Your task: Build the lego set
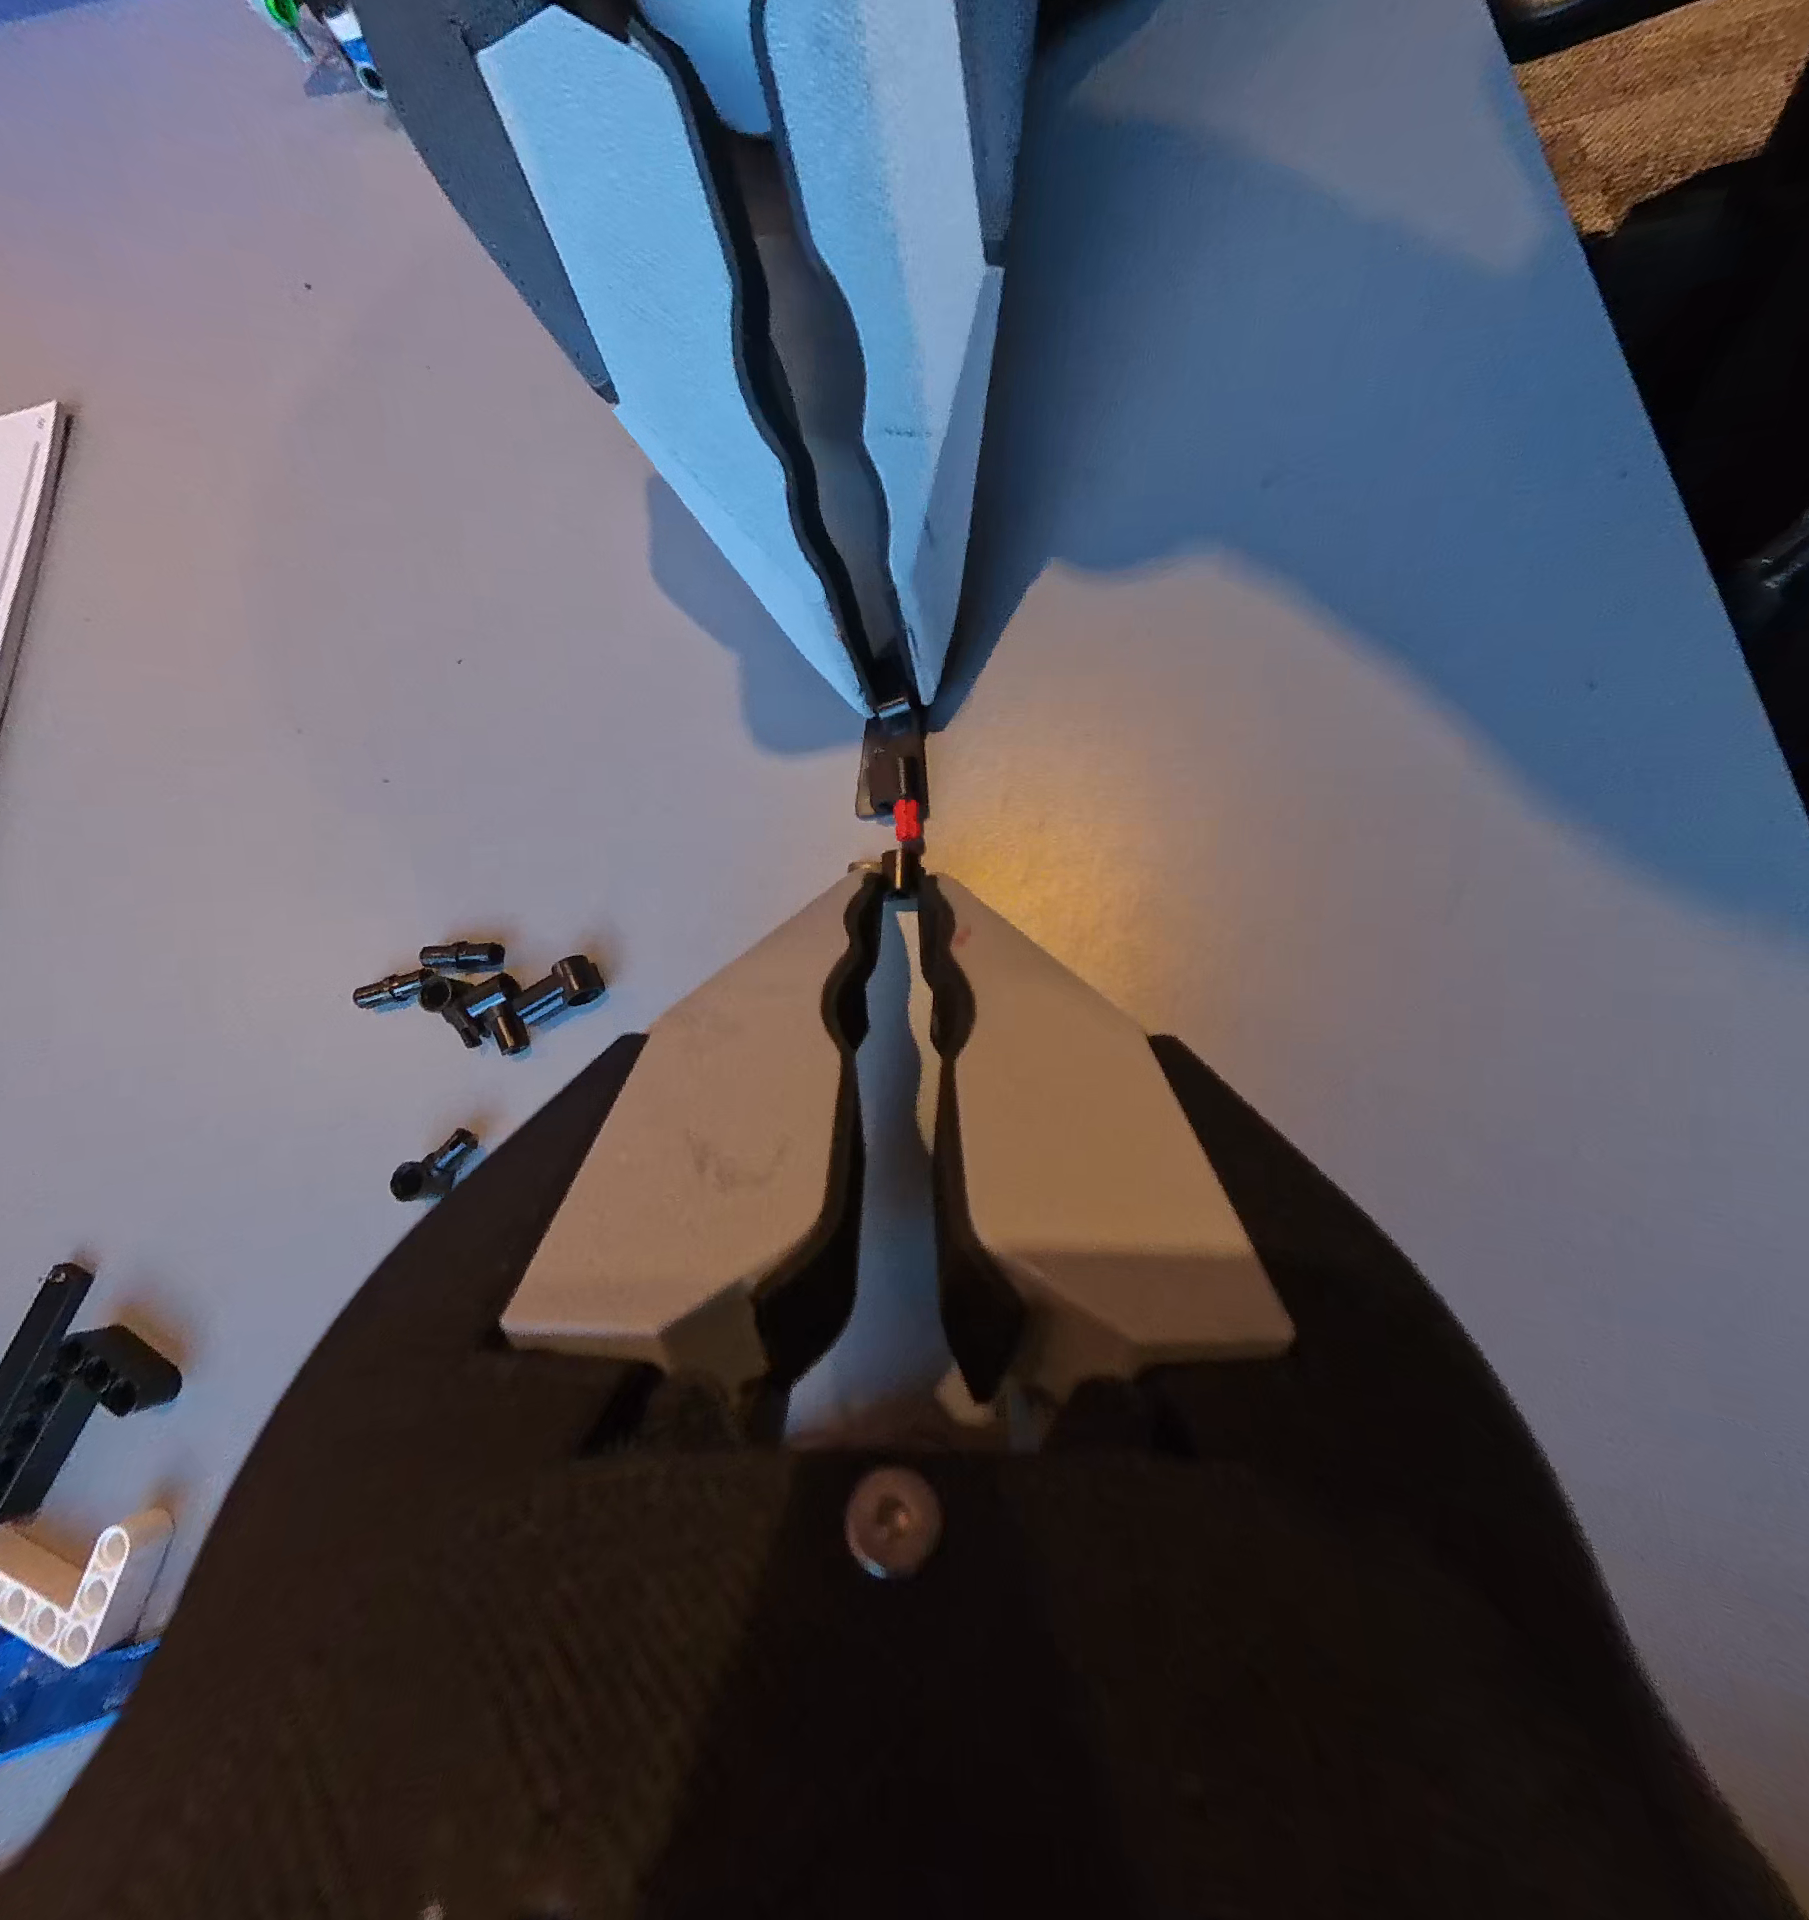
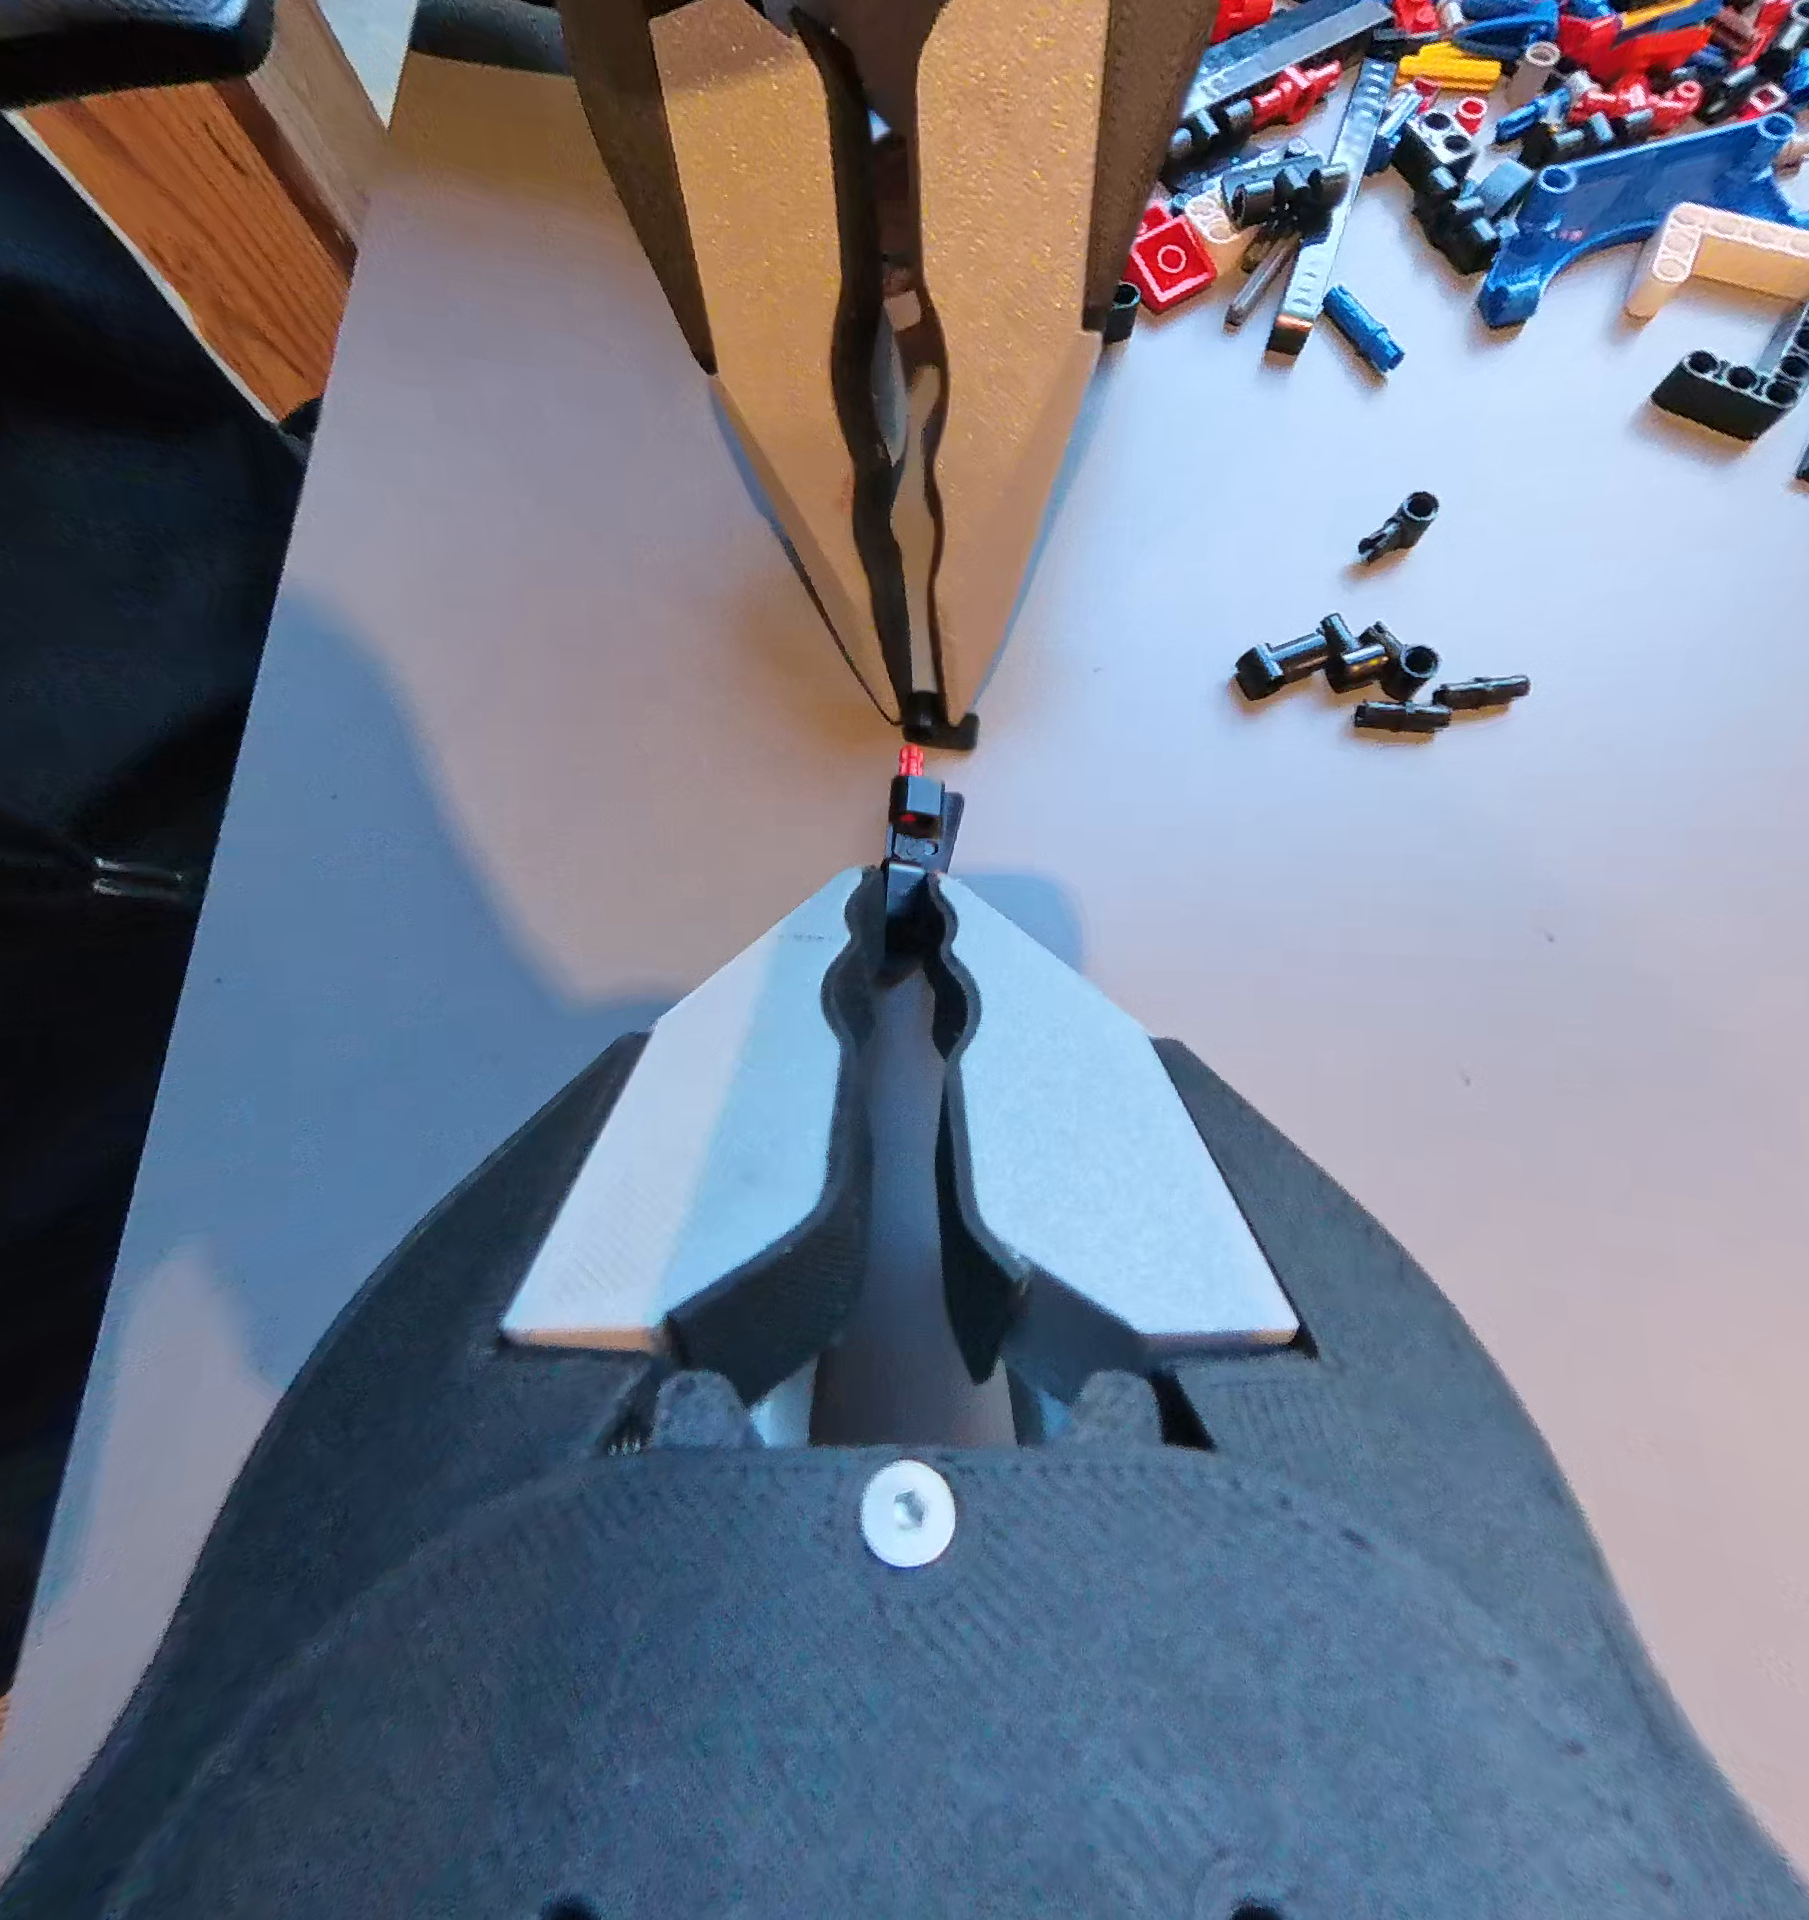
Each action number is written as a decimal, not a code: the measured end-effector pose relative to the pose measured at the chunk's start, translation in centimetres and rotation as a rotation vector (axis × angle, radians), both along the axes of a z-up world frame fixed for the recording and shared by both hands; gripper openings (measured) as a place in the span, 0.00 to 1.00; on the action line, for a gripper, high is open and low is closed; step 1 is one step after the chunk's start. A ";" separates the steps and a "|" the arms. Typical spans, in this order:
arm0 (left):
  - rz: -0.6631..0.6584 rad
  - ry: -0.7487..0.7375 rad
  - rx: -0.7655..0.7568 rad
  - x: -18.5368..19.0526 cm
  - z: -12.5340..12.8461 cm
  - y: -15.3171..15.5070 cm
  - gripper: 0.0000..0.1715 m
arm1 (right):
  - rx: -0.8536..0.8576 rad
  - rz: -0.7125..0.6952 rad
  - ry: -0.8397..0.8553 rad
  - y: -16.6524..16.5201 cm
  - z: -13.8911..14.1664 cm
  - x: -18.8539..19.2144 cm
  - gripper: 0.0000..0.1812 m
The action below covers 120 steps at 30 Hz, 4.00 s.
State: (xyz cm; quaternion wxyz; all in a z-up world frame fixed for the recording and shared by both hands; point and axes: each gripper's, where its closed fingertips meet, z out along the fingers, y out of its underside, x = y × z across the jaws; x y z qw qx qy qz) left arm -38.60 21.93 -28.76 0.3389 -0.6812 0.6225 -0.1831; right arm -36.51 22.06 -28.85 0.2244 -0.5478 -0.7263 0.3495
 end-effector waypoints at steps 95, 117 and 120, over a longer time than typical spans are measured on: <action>0.003 0.109 0.017 1.6 -0.1 0.0 0.02 | 0.122 -0.053 0.011 0.0 -0.2 1.1 0.05; 0.255 0.063 -0.020 -3.1 2.6 -0.7 0.20 | 0.136 -0.150 0.084 0.2 1.6 1.4 0.11; 0.400 0.108 -0.010 -7.5 2.9 -0.2 0.18 | 0.147 -0.227 0.101 1.7 2.4 1.1 0.13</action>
